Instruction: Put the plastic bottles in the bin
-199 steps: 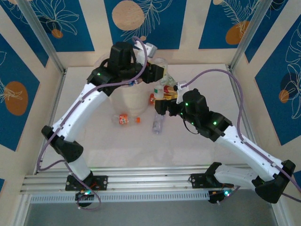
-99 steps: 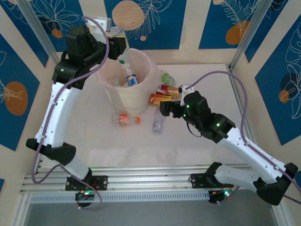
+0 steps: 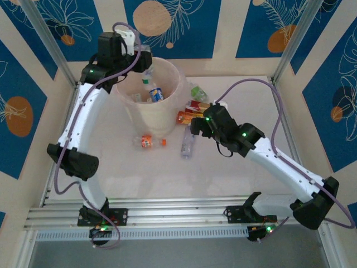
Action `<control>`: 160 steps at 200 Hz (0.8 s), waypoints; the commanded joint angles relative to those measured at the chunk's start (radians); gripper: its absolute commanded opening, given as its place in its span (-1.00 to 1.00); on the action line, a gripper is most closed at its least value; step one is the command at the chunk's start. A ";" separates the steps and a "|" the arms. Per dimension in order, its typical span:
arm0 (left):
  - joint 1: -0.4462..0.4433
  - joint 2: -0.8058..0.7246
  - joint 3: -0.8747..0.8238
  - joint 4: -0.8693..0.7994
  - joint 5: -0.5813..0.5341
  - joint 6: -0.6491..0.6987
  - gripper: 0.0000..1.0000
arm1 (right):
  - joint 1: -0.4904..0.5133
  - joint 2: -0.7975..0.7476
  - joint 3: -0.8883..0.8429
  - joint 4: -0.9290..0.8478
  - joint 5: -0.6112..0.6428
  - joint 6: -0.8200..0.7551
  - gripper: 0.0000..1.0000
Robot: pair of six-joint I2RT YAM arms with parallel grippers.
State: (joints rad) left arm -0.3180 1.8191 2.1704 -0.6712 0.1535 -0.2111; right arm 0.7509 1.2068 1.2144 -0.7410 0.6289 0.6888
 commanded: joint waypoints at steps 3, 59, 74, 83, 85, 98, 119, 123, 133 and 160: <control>0.012 0.029 0.018 -0.016 0.074 -0.042 -0.25 | -0.012 0.046 0.039 -0.074 -0.004 0.087 0.99; 0.012 0.098 0.010 -0.056 0.151 -0.078 -0.25 | -0.016 0.154 0.030 -0.047 -0.073 0.156 0.99; 0.012 0.107 -0.013 -0.047 0.183 -0.095 -0.25 | -0.016 0.183 0.021 -0.038 -0.085 0.179 0.98; 0.012 0.109 -0.033 -0.036 0.203 -0.106 -0.25 | -0.016 0.200 0.015 -0.029 -0.093 0.189 0.99; 0.011 0.110 -0.037 -0.035 0.207 -0.108 -0.24 | -0.016 0.204 0.015 -0.027 -0.094 0.191 0.99; 0.011 0.110 -0.068 -0.018 0.226 -0.123 -0.22 | -0.015 0.230 0.007 -0.010 -0.102 0.202 0.99; 0.011 0.108 -0.114 0.006 0.242 -0.139 -0.16 | -0.010 0.274 -0.002 0.017 -0.112 0.209 0.99; 0.010 0.107 -0.122 0.010 0.244 -0.142 -0.13 | -0.009 0.282 -0.003 0.024 -0.113 0.210 0.99; 0.011 0.105 -0.140 0.016 0.245 -0.145 -0.06 | -0.006 0.305 -0.005 0.034 -0.118 0.212 0.99; 0.010 0.094 -0.172 0.023 0.242 -0.150 0.18 | 0.002 0.361 -0.001 0.065 -0.134 0.215 0.99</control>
State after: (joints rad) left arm -0.3180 1.9202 2.0186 -0.6876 0.3645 -0.3412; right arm 0.7399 1.5265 1.2209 -0.7166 0.5217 0.8719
